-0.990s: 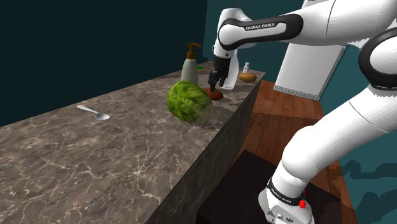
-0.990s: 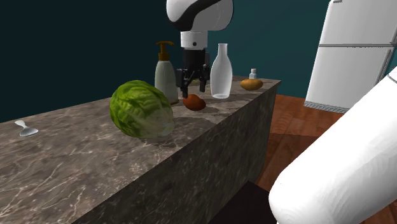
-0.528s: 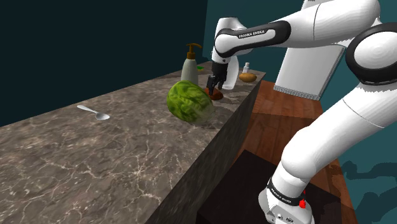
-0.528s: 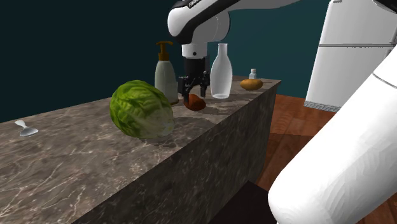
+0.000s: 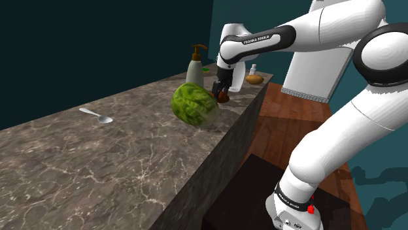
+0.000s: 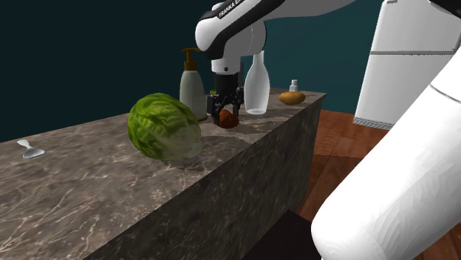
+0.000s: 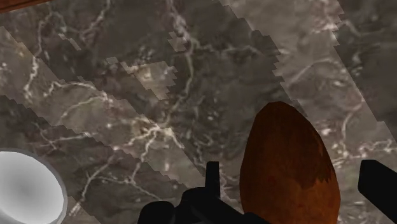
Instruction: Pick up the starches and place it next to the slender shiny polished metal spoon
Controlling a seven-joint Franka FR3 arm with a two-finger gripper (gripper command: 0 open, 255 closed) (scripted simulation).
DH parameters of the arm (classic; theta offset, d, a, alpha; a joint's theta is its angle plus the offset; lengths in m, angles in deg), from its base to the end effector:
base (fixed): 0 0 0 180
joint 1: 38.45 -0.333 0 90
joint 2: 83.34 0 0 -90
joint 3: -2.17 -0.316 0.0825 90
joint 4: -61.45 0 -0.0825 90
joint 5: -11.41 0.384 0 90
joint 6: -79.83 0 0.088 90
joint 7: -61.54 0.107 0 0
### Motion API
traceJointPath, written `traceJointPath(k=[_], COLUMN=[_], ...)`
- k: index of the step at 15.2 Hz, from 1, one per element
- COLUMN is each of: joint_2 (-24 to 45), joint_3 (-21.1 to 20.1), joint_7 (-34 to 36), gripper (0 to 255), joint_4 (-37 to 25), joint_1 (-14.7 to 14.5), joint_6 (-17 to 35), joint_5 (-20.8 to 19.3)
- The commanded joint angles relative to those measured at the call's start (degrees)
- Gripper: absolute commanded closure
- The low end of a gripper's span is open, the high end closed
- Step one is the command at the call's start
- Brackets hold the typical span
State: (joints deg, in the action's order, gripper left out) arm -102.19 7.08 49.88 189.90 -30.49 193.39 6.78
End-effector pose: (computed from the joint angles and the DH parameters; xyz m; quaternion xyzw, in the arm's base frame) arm 0.4476 -0.1102 0.5064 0.9991 0.0061 0.0284 0.0304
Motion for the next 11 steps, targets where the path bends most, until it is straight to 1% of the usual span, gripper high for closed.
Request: traceJointPath(k=[1,2,3,11], joint_2=[0.0,0.0,0.0,0.0], joint_3=[0.0,0.0,0.0,0.0], joint_7=[0.0,0.0,0.0,0.0], gripper=[0,0,255,255], joint_4=[0.0,0.0,0.0,0.0], joint_1=[0.0,0.0,0.0,0.0], joint_6=[0.0,0.0,0.0,0.0], joint_5=[0.0,0.0,0.0,0.0])
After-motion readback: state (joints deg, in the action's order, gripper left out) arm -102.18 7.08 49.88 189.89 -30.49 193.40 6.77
